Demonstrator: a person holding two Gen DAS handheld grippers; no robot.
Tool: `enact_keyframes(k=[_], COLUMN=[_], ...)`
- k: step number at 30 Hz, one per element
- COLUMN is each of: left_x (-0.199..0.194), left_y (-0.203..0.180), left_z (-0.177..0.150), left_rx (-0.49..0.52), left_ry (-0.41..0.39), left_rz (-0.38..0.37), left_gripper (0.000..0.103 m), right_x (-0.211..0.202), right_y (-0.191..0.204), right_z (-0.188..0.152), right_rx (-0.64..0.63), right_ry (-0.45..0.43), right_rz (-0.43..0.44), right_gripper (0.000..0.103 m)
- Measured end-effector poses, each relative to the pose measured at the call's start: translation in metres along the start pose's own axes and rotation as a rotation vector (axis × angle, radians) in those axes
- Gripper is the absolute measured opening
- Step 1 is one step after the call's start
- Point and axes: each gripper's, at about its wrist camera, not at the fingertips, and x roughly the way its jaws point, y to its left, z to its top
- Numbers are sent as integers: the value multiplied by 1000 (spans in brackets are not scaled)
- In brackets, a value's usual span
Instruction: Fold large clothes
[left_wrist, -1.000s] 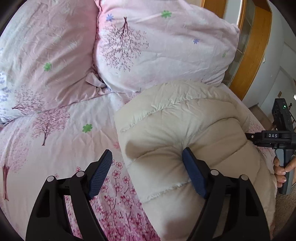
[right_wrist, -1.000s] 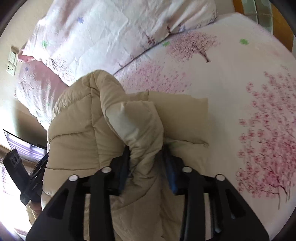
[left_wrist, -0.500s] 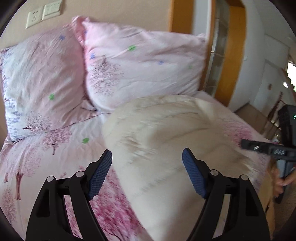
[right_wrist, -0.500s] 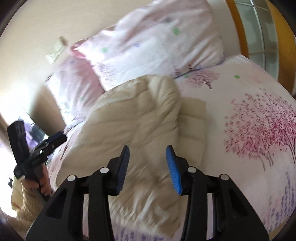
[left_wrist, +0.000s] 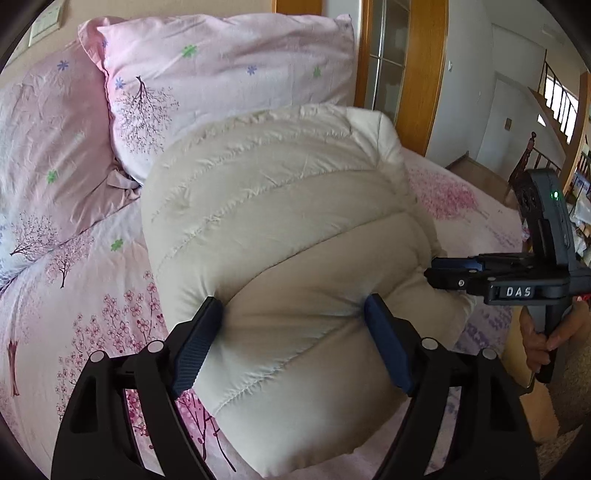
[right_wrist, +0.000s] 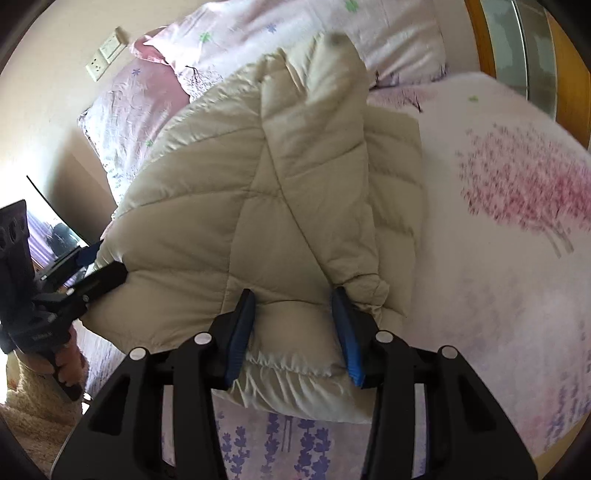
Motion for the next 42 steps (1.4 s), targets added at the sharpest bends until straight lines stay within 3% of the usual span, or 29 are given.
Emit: enact_keyframes(k=[6,10,12,13,15,18,22,24,26,30,35,42], left_x=[20,9,-6,-14,-21,-21,2,13,23,43,58,75], left_y=[4,6,20,30,50,85,118,127,132,141,149,150], left_z=[-6,-5,-3,-2,-2,-5,-10,-15,-19,-20,-17,-8], left_rx=[-20,-20,-74,-122,-203,-336,-474,-518,-553,-616,-675,-682], left_ry=[22,5,-18,-35,-57,-65,5,35,58,95,102,123], left_rz=[-17,-37,-73,-90,-113,-128,-190,-227,-276,-361,-430,-484], left_gripper=[85,85,86,88,99,102,102,102,102,102,102,102], right_x=[8,2,-9,-17,-35,-46,-38,-36,-33,-11,17,48], right_y=[0,7,12,17,22,21,-4,-20,-39,-58,-78,-83], right_z=[-1,9,18,24,35,52,77,82,87,95,101,97], right_rx=[5,-4,-29,-45,-65,-61,61,139,224,301,366,375], right_ry=[7,50,48,25,-38,-47,77,71,53,118,173,245], right_rz=[3,-29,-46,-48,-93,-156,-191,-146,-30,110,175,290], right_gripper=[43,47,62,79,101,101,101,101,101,101,101,101])
